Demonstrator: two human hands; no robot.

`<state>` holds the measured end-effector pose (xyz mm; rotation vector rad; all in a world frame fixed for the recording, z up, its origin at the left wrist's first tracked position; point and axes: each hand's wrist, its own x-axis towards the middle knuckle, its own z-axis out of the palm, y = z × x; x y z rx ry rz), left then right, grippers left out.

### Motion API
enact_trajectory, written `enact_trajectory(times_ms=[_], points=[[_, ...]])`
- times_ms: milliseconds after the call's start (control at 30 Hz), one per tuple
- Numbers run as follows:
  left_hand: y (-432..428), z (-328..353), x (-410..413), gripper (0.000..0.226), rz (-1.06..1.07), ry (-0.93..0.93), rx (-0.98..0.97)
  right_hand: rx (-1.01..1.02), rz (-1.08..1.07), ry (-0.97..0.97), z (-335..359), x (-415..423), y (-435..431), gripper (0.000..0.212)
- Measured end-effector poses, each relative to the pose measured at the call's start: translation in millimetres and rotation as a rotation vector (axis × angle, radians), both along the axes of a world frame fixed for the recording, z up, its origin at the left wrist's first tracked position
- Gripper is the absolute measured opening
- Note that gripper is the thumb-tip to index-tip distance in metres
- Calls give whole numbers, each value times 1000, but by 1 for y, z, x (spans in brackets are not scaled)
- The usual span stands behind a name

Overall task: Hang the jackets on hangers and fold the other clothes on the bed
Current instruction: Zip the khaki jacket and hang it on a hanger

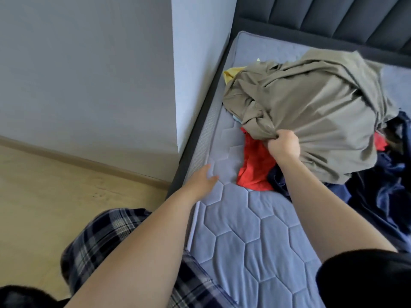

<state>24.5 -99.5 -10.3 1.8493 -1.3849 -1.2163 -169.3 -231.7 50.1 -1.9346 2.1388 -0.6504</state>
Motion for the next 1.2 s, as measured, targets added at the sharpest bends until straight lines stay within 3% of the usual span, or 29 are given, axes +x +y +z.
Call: enact_trajectory(times_ms=[67,200,233,267,300,367,400,467,500,567,633,700,767,833,867,933,967,1000,1067,1100,1200], points=[[-6,10,3,26,181,175,-27,-36,333,-70,24,20,20,16],[-10,21,19,46,639,843,98,569,984,-86,64,42,64,26],[-8,22,24,51,665,959,124,582,1026,-106,64,44,70,21],[-5,23,28,53,676,1021,141,465,968,-190,62,46,72,12],[-4,24,31,54,698,1033,153,222,826,-240,56,49,69,4],[1,27,34,52,725,987,181,-205,401,-45,45,49,55,42],[2,28,34,51,727,964,190,-222,240,101,38,42,45,61],[7,29,34,46,706,938,193,61,84,225,17,26,33,87],[10,30,34,42,693,917,200,239,87,207,4,20,33,86],[15,32,34,33,677,854,220,490,218,200,-26,17,49,52],[18,34,34,29,668,789,245,550,344,151,-44,21,69,25],[19,35,34,28,644,723,247,625,498,47,-46,31,85,19],[22,36,34,34,618,647,227,735,676,138,-34,43,95,12],[27,35,35,39,608,554,223,737,756,166,-24,53,99,15],[30,33,37,35,613,512,254,625,745,62,-19,59,101,21],[34,34,43,13,669,435,303,253,536,-179,-11,72,95,17],[36,34,47,6,703,408,315,67,402,-182,-10,74,88,23],[37,35,50,13,740,390,318,11,320,-104,-10,74,81,45],[37,35,57,22,790,380,260,264,336,-46,-26,69,76,79],[36,35,61,31,837,370,219,422,390,-49,-38,65,79,79],[43,35,71,34,1088,355,154,561,474,-9,-69,53,93,37]])
